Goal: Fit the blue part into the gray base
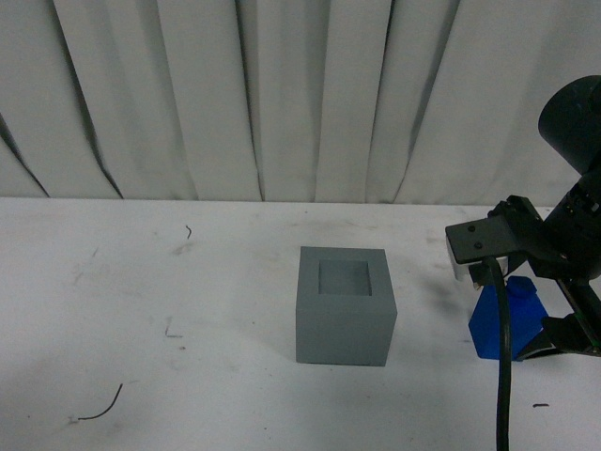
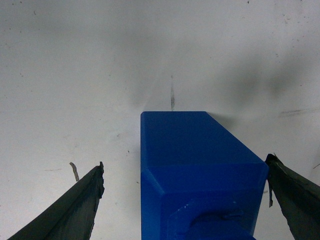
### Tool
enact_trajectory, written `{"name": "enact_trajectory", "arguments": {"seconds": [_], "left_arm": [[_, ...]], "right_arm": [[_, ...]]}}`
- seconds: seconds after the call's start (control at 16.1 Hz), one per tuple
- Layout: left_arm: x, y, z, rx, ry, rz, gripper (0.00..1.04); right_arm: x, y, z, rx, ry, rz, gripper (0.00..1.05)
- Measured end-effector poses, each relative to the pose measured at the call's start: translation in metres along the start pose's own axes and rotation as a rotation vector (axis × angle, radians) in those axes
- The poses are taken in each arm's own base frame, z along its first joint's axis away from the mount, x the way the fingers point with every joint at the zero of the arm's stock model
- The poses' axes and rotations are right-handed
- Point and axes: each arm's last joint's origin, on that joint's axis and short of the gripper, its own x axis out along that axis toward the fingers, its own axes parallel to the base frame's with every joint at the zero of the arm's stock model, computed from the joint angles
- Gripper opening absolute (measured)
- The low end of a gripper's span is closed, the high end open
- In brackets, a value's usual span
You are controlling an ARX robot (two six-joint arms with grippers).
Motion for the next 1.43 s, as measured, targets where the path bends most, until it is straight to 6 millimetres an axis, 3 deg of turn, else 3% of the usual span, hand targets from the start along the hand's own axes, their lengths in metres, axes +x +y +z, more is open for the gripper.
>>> {"name": "enact_trajectory", "arguments": {"seconds": [0.12, 0.25, 0.37, 0.5, 1.06, 1.24, 1.31, 1.43], "left_arm": [[0.0, 0.0, 0.0, 0.0, 0.0, 0.0, 0.98], [0.0, 0.0, 0.0, 0.0, 0.0, 0.0, 0.98], [0.0, 0.0, 0.0, 0.0, 0.0, 0.0, 0.98], [0.0, 0.0, 0.0, 0.0, 0.0, 0.0, 0.98], [0.0, 0.0, 0.0, 0.0, 0.0, 0.0, 0.98], [0.0, 0.0, 0.0, 0.0, 0.0, 0.0, 0.98], [0.0, 0.0, 0.0, 0.0, 0.0, 0.0, 0.98], [0.0, 0.0, 0.0, 0.0, 0.0, 0.0, 0.98]], "right_arm": [[0.0, 0.0, 0.0, 0.0, -0.003, -0.002, 0.97], [0.0, 0.0, 0.0, 0.0, -0.003, 0.0, 0.82], [0.0, -0.001, -0.002, 0.004, -0.004, -0.008, 0.58], [0.0, 0.0, -0.003, 0.007, -0.013, -0.003, 0.48], [-0.011, 0.004, 0.0, 0.026, -0.029, 0.043, 0.47], [-0.075, -0.004, 0.026, -0.019, -0.047, -0.015, 0.47], [-0.089, -0.005, 0.036, -0.039, -0.052, -0.03, 0.47], [-0.094, -0.002, 0.053, -0.073, -0.035, -0.005, 0.47]]}}
